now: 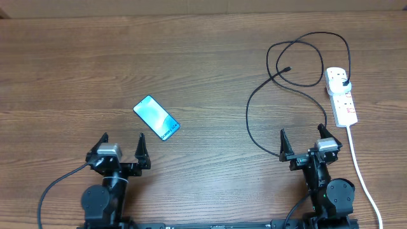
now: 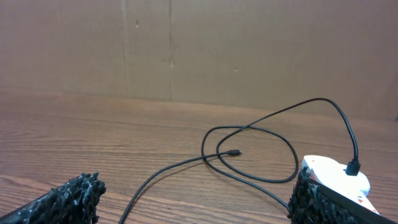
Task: Plug charger to phone and switch on socket
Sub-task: 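Move left gripper over the smartphone and lower onto it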
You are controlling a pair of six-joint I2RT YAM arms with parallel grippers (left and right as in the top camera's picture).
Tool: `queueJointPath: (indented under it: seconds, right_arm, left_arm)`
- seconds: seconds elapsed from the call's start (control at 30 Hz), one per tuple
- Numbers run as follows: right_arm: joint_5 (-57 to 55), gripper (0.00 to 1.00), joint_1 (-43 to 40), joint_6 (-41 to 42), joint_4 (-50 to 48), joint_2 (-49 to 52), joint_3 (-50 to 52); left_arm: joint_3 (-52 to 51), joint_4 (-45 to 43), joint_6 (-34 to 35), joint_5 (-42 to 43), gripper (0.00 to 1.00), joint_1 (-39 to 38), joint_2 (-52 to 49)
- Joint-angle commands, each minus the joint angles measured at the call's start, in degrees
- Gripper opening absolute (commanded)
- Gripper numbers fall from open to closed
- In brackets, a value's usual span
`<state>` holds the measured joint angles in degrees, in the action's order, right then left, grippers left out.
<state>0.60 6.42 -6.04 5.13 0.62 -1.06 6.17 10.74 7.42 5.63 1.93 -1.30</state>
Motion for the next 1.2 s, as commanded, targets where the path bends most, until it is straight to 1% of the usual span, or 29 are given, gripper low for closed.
queueJointPath:
  seconds: [0.0, 0.1, 0.2, 0.27, 0.33, 0.47, 0.6, 0.63, 0.73, 0.77, 0.87, 1.0, 1.03, 1.1, 1.13, 1.17]
  right_arm:
    - [-0.5, 1.0, 0.17, -0.02, -0.39, -0.46, 0.61]
    - [-0.5, 1.0, 0.17, -0.04, -0.39, -0.46, 0.61]
    - [-0.5, 1.0, 0.17, -0.04, -0.39, -0.46, 0.61]
    - [-0.5, 1.0, 0.17, -0.04, -0.39, -0.46, 0.61]
    - [-0.5, 1.0, 0.17, -0.04, -0.39, -0.46, 0.61]
    - [-0.5, 1.0, 0.17, -0.02, -0.39, -0.46, 0.61]
    - [-0.5, 1.0, 0.17, -0.04, -0.39, -0.46, 0.61]
    - [-0.5, 1.0, 0.17, -0.02, -0.37, -0.46, 0.61]
    - [-0.52, 1.0, 0.17, -0.02, -0.37, -0.46, 0.61]
    - [-0.5, 1.0, 0.17, -0.04, -0.39, -0.46, 0.61]
    - [-0.5, 1.0, 0.17, -0.04, -0.39, -0.46, 0.61]
    - [-0.5, 1.0, 0.17, -0.04, -0.39, -0.46, 0.61]
    - [-0.5, 1.0, 0.17, -0.04, -0.39, -0.46, 0.61]
    - [-0.5, 1.0, 0.17, -0.04, -0.37, -0.46, 0.61]
    - [-0.52, 1.0, 0.17, -0.04, -0.39, -0.46, 0.61]
    - [-0.5, 1.0, 0.17, -0.02, -0.39, -0.46, 0.61]
  left_arm:
    - [7.93, 1.6, 2.05, 1.36, 1.0, 0.28, -2.62]
    - [13.4, 3.69, 3.82, 1.6, 1.0, 0.28, -7.43]
    - [19.39, 5.38, 5.53, 3.82, 1.0, 0.28, -14.16]
    - [24.76, 7.34, 5.53, 5.9, 1.0, 0.26, -20.28]
    - [30.84, 10.88, 5.99, 6.25, 1.0, 0.24, -26.58]
    - [44.98, 21.88, 6.56, 6.29, 1.0, 0.15, -39.78]
    - [62.82, 37.31, 6.54, 6.34, 1.0, -1.62, -54.49]
    - [65.68, 39.89, 6.54, 6.49, 1.0, -1.99, -56.74]
    - [76.26, 49.16, 6.54, 10.84, 1.0, -3.52, -66.23]
    - [77.44, 50.27, 6.56, 12.28, 1.0, -3.58, -67.71]
    - [79.12, 53.09, 6.47, 21.07, 1.0, -3.58, -73.22]
    - [79.06, 55.21, 6.38, 20.81, 1.0, -3.58, -79.01]
    - [79.06, 55.08, 7.87, 20.9, 1.0, -3.63, -80.61]
    - [79.06, 55.52, 14.45, 19.15, 1.0, -3.69, -83.58]
    - [79.06, 56.52, 22.01, 13.53, 1.0, -4.13, -86.01]
    - [79.06, 57.09, 25.57, 9.64, 1.0, -4.59, -87.23]
